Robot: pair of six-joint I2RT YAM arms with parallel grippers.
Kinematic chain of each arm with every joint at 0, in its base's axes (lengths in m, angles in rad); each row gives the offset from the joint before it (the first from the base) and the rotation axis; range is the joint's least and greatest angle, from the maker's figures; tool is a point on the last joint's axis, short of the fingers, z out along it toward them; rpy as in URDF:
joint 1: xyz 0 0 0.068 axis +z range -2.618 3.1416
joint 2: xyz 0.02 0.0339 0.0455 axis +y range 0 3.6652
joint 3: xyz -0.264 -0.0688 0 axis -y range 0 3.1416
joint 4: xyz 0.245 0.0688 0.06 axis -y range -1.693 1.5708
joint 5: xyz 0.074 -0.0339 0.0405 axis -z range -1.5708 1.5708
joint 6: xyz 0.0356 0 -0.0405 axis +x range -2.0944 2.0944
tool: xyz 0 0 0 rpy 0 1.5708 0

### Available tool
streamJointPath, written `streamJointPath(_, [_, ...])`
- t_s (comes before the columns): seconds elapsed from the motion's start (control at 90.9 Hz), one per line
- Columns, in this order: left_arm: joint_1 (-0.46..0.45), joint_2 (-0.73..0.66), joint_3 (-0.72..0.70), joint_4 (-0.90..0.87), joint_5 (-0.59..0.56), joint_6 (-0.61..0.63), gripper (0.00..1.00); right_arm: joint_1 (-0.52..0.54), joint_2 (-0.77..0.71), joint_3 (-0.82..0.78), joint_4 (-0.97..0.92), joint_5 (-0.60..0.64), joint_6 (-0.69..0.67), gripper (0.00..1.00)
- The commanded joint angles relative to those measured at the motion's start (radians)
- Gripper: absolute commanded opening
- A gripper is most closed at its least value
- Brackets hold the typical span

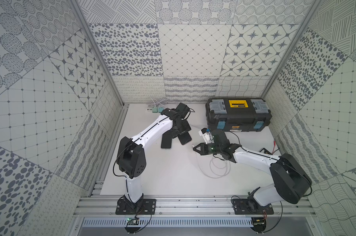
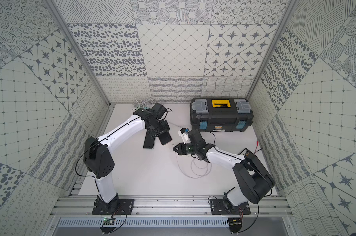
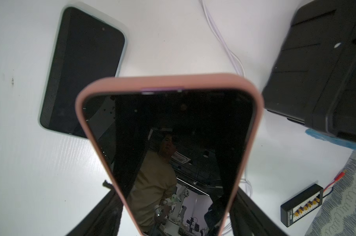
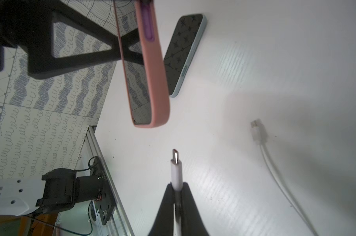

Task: Unplug the charging cable from the phone
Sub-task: Remove the charging cable from the phone.

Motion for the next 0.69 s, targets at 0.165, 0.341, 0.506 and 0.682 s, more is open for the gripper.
streamJointPath(0.165, [0.009,0.033,0.008,-0.011,0.012,0.1,0.48,-0.089,-0.038,-0.049,-0.081,0.145,-0.006,0.02])
streamJointPath(0.341, [0.009,0.105,0.048,-0.049,0.052,0.166,0.48,-0.107,-0.012,-0.061,-0.114,0.205,0.008,0.02])
streamJointPath(0.506, [0.009,0.14,0.055,-0.056,0.061,0.215,0.48,-0.111,0.002,-0.068,-0.117,0.228,0.011,0.02])
streamJointPath(0.682, [0.009,0.189,0.102,-0.098,0.062,0.278,0.49,-0.112,0.028,-0.063,-0.12,0.238,0.008,0.05])
